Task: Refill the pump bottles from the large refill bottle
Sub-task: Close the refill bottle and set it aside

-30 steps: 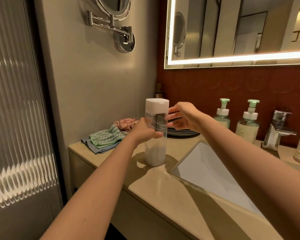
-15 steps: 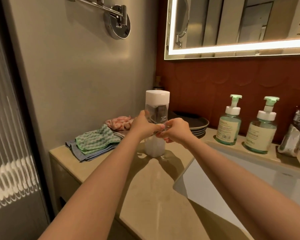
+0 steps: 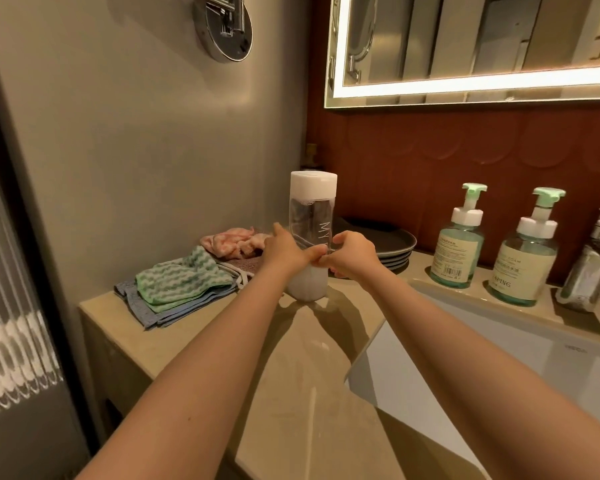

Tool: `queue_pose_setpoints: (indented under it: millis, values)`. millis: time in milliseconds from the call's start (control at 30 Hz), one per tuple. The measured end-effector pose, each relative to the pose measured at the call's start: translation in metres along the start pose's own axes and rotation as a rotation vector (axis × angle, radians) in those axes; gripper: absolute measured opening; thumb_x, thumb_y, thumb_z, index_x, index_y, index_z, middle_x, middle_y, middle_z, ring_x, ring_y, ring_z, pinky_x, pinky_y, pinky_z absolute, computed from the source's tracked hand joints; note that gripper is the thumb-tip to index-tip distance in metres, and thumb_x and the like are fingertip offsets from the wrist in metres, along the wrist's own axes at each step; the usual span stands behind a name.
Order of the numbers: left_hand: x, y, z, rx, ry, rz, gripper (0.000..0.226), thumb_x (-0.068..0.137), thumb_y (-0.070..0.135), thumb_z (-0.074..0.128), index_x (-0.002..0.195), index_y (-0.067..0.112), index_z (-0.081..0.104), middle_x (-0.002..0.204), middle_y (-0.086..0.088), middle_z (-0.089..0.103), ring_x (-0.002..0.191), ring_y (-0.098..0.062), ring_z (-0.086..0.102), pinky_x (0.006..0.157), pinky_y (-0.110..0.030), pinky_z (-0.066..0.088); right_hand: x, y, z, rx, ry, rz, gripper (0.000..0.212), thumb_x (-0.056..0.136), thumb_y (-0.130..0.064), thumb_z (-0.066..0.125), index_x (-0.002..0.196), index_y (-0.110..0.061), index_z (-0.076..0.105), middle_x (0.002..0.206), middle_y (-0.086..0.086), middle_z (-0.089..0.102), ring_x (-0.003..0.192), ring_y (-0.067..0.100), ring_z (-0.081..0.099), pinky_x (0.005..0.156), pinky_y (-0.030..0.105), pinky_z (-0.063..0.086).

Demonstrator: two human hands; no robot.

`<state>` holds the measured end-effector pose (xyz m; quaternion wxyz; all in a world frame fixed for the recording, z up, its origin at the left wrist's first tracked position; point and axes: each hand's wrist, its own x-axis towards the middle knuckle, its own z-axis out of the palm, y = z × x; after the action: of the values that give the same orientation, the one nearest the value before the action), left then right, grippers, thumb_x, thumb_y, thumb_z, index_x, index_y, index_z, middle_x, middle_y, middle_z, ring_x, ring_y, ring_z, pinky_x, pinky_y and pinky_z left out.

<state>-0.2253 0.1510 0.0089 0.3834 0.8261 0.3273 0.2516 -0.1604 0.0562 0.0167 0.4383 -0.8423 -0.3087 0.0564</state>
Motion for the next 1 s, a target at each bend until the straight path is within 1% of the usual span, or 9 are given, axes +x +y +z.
queue_pose_setpoints:
  millis: [100,233,367,500,633,700,800,933,1000]
  values:
    - [-0.01,-0.01,-0.001,0.02,0.009,-0.078,0.092,0.075,0.05,0.07,0.144,0.01,0.024,0.147,-0.015,0.032,0.128,-0.036,0.04,0.099,-0.049,0.042,-0.01,0.001,-0.008,0.027,-0.01,0.054,0.064,0.077,-0.019,0.076,0.131,-0.007,0.045,0.127,0.01,0.053,0.107,0.023,0.057,0.089,0.033,0.052]
    - [-0.034,-0.009,-0.011,0.043,0.02,0.011,0.039,0.086,0.031,0.063,0.115,0.007,0.055,0.118,-0.009,0.057,0.106,-0.027,0.055,0.08,-0.032,0.045,-0.035,0.002,-0.02,0.095,-0.035,0.085,0.04,0.08,-0.017,0.073,0.115,-0.008,0.058,0.11,0.01,0.061,0.095,0.02,0.06,0.073,0.027,0.052]
    - [-0.073,0.017,-0.02,-0.088,-0.145,0.137,0.009,0.09,0.018,0.056,0.099,0.018,0.058,0.106,-0.001,0.058,0.103,-0.022,0.056,0.092,-0.037,0.048,-0.067,0.002,-0.032,0.159,0.0,0.095,0.023,0.083,-0.016,0.069,0.104,-0.008,0.064,0.094,0.006,0.061,0.083,0.014,0.058,0.059,0.019,0.048]
    - [-0.107,0.049,-0.023,-0.159,-0.224,0.223,0.006,0.093,0.014,0.051,0.091,0.019,0.054,0.084,0.005,0.051,0.092,-0.016,0.052,0.08,-0.031,0.045,-0.107,0.003,-0.058,0.164,0.033,0.101,0.019,0.087,-0.014,0.063,0.105,-0.008,0.063,0.093,0.003,0.059,0.076,0.009,0.055,0.059,0.019,0.045]
    - [-0.138,0.074,-0.015,-0.18,-0.299,0.305,0.028,0.092,0.01,0.049,0.066,0.022,0.048,0.076,0.0,0.05,0.082,-0.017,0.051,0.087,-0.038,0.046,-0.146,0.017,-0.091,0.181,0.147,0.144,0.018,0.089,-0.016,0.061,0.104,-0.008,0.064,0.097,0.003,0.059,0.082,0.013,0.056,0.06,0.02,0.045]
    - [-0.149,0.084,-0.01,-0.189,-0.319,0.33,0.027,0.092,0.011,0.05,0.067,0.022,0.05,0.078,0.001,0.053,0.089,-0.018,0.053,0.089,-0.038,0.046,-0.16,0.023,-0.106,0.195,0.195,0.179,0.02,0.089,-0.016,0.061,0.107,-0.008,0.063,0.098,0.002,0.058,0.083,0.013,0.056,0.06,0.02,0.045]
    - [-0.164,0.107,0.006,-0.234,-0.384,0.361,0.007,0.092,0.015,0.051,0.093,0.018,0.058,0.096,0.002,0.057,0.099,-0.016,0.054,0.086,-0.033,0.045,-0.185,0.035,-0.132,0.208,0.278,0.223,0.023,0.089,-0.016,0.06,0.11,-0.008,0.062,0.098,0.002,0.059,0.078,0.01,0.055,0.061,0.02,0.045]
    - [-0.189,0.14,0.03,-0.265,-0.48,0.425,0.012,0.091,0.016,0.053,0.102,0.016,0.058,0.1,0.0,0.056,0.094,-0.015,0.054,0.072,-0.026,0.045,-0.217,0.047,-0.171,0.178,0.392,0.27,0.022,0.089,-0.018,0.06,0.109,-0.01,0.064,0.098,0.001,0.061,0.075,0.009,0.057,0.06,0.02,0.046]
    - [-0.203,0.155,0.041,-0.285,-0.538,0.476,0.015,0.092,0.014,0.052,0.105,0.014,0.059,0.1,0.0,0.055,0.095,-0.015,0.053,0.077,-0.027,0.043,-0.232,0.052,-0.19,0.164,0.452,0.29,0.016,0.09,-0.019,0.059,0.104,-0.012,0.064,0.096,0.001,0.062,0.076,0.009,0.057,0.058,0.02,0.046]
